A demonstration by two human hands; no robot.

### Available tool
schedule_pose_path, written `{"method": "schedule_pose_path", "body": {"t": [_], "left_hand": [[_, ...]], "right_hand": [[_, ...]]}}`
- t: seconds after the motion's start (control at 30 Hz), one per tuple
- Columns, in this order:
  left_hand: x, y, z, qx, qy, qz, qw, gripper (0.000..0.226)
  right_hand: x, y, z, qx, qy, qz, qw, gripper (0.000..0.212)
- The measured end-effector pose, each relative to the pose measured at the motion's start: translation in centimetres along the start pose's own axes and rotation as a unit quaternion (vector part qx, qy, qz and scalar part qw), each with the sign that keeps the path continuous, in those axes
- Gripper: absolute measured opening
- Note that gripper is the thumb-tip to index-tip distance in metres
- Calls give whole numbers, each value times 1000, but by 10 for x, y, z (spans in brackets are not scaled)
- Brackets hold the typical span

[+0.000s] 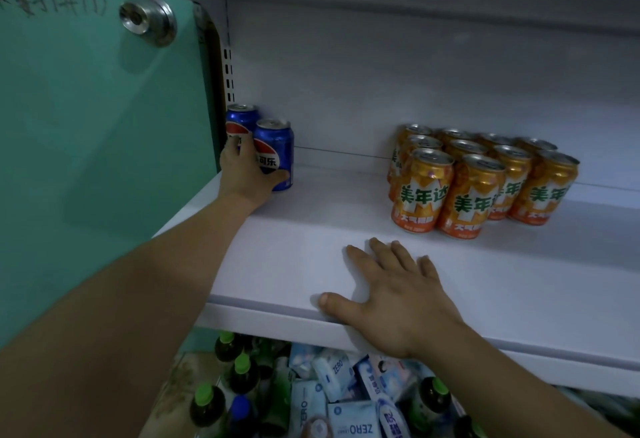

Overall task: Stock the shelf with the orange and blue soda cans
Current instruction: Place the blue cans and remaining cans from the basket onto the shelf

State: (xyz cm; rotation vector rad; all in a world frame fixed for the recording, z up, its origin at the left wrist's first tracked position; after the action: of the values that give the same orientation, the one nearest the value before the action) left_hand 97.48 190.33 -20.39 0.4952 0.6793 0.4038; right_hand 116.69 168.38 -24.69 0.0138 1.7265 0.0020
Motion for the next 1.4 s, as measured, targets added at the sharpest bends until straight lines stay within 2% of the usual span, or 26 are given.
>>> {"method": "schedule_pose_path", "body": {"t": [0.07, 0.13, 0.33, 0.57, 0.93, 1.13, 1.3, 1.4], "left_hand": [[3, 3, -3, -5, 35, -2, 999, 101], [7, 5, -5, -9, 56, -10, 998, 105], [19, 20, -14, -37, 54, -27, 997, 99], [35, 31, -15, -65, 11, -9, 998, 99], [48, 37, -9, -103, 69, 17, 992, 104], [26, 20, 1, -101, 62, -36, 992, 96], [7, -45, 32, -39, 130, -198, 971, 93], [-8, -96, 76, 29, 117, -270, 955, 89]], "right_hand": [[0, 0, 0, 1, -3, 1, 1000, 94], [-1, 0, 0, 0, -7, 1, 1000, 93], [0, 1, 1, 3, -12, -2, 1000, 94], [0, 2, 1, 9, -23, -11, 1000, 96], [3, 3, 2, 12, -6, -22, 1000, 95], [-3, 0, -1, -3, 8, -10, 1000, 93], [-16, -7, -3, -19, 53, 18, 998, 79], [-31, -18, 24, 25, 52, 10, 998, 77]]}}
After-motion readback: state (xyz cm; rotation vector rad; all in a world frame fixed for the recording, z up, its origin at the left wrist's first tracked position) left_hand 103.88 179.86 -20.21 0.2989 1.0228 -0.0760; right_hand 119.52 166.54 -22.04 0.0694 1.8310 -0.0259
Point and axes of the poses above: each hand's wrist, its own y-axis towards the middle knuckle, its own x-axis out of the palm, z = x × y, the point moved 7 cm from there along y, towards the middle knuckle, and after that the axes turned 9 degrees about z, right-handed, at the moved point
